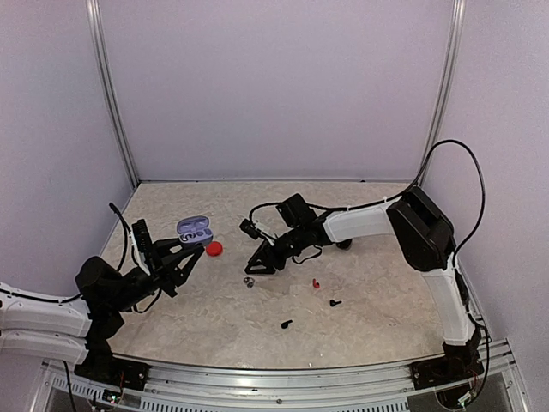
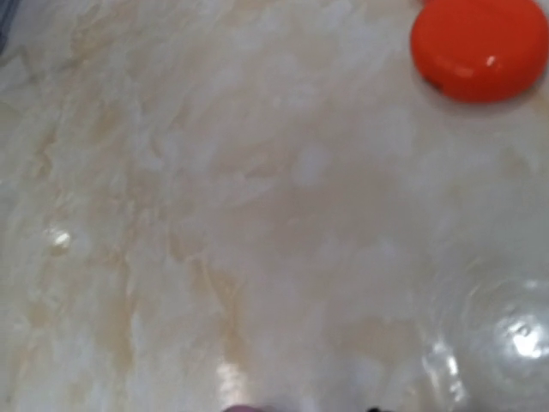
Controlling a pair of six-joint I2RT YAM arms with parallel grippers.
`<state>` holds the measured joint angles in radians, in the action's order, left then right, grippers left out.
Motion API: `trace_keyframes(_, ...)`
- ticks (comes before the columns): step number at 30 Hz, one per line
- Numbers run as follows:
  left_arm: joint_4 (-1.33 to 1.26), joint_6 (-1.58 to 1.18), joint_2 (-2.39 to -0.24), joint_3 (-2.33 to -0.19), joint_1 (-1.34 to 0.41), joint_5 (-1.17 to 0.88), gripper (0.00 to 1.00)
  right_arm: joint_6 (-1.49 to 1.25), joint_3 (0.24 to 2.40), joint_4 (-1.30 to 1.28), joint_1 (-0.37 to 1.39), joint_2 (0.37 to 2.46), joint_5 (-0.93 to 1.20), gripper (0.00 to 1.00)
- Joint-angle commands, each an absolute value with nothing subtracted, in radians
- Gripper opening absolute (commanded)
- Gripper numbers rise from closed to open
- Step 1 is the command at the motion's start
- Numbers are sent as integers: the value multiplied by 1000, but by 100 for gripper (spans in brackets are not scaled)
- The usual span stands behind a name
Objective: Insert the wireless bluetooth earbuds into the charging case
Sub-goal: Adjust the right earbud at the center of the board.
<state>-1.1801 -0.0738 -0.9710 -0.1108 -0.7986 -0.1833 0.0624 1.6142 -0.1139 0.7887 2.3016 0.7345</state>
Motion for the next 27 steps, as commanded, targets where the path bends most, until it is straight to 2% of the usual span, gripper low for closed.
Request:
trace_keyframes(1, -1196, -62, -956, -103, -793, -190, 0, 34, 1628, -135, 771, 2338, 846, 46)
trace_keyframes(16, -1195, -64, -954, -98, -793, -191, 0, 54, 1489, -110, 775, 2295, 951, 45)
trace_keyframes(27, -1203, -66, -959, -96, -793, -196, 0, 134, 1397, -96, 820, 2198, 854, 44)
